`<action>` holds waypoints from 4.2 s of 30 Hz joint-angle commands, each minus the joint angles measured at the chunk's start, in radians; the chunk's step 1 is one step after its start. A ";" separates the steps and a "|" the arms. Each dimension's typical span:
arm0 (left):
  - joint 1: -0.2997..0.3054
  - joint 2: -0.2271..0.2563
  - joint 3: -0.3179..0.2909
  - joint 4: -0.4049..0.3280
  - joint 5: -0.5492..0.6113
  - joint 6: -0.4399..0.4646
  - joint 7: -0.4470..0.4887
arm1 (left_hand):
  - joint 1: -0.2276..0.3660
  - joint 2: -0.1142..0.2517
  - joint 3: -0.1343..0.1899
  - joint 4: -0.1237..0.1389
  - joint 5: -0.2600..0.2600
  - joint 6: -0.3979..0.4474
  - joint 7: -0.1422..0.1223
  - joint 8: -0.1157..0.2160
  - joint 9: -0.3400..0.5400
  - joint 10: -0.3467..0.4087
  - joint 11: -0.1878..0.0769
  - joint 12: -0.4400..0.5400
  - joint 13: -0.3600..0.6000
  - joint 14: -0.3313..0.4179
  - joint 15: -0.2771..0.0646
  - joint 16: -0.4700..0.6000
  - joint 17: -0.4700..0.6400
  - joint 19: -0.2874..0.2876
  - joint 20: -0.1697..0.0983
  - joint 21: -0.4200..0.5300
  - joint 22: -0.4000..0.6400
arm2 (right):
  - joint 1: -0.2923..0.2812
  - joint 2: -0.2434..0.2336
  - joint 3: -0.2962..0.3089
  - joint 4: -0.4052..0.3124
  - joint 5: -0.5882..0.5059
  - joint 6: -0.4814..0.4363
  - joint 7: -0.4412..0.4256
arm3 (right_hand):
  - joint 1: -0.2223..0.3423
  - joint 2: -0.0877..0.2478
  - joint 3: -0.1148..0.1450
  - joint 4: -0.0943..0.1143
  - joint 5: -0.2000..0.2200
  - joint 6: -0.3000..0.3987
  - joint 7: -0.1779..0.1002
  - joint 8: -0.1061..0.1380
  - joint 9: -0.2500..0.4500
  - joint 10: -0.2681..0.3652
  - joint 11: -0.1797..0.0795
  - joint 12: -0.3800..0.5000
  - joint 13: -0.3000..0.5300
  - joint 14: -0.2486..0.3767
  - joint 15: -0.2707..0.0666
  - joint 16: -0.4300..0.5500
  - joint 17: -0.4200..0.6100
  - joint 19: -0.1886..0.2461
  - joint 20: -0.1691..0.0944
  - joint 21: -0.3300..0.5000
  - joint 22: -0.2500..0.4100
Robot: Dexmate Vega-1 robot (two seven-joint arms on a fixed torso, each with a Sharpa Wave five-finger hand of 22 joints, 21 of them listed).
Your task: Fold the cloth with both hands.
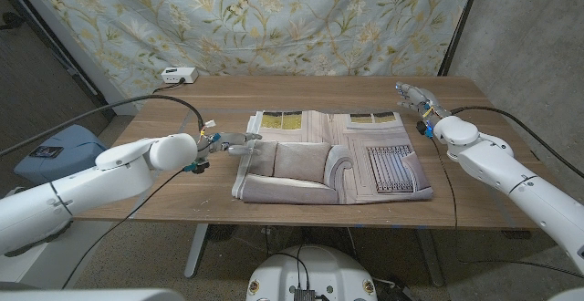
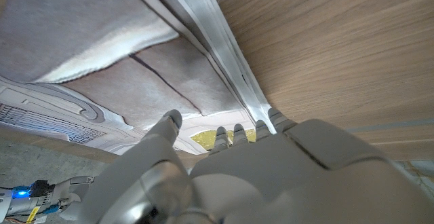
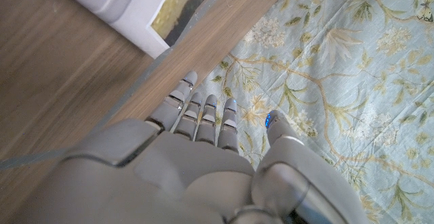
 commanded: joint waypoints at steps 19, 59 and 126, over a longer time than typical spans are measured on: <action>-0.126 -0.076 0.094 0.056 0.031 0.020 -0.124 | -0.185 -0.013 -0.048 0.178 -0.025 -0.014 0.028 0.015 0.003 -0.044 0.018 0.002 0.003 -0.083 0.030 0.014 0.016 -0.103 0.016 0.016 0.009 | 0.004 0.004 -0.008 0.037 -0.004 0.028 0.017 | -0.007 -0.004 -0.005 0.003 0.006 -0.008 -0.003 0.002 0.001 -0.011 0.000 -0.004 0.004 -0.008 0.000 0.000 0.005 -0.008 0.000 -0.003 0.002; -0.211 -0.110 0.175 0.060 0.087 0.094 -0.258 | -0.401 -0.010 -0.143 0.194 -0.016 0.118 0.040 0.032 0.001 0.052 0.026 0.028 0.001 -0.047 0.018 0.027 0.012 -0.164 0.012 0.023 0.013 | 0.016 -0.023 -0.021 0.028 -0.032 -0.018 0.019 | -0.033 -0.007 -0.018 0.017 0.006 0.004 -0.002 0.007 0.001 -0.015 -0.005 -0.002 0.004 -0.020 -0.008 0.000 0.008 -0.038 -0.005 -0.008 0.002; -0.190 -0.087 0.156 0.050 0.060 0.049 -0.266 | -0.397 -0.001 -0.157 0.191 -0.016 0.139 0.032 0.019 0.001 0.066 0.009 0.016 0.001 -0.038 0.007 0.020 0.009 -0.167 0.006 0.030 0.011 | 0.396 -0.083 -0.402 0.003 -0.467 -0.569 0.360 | 0.041 -0.087 -0.031 -0.080 0.014 0.041 0.052 0.018 0.001 0.110 -0.002 0.042 0.022 0.062 -0.019 0.015 -0.011 0.006 0.002 0.011 0.005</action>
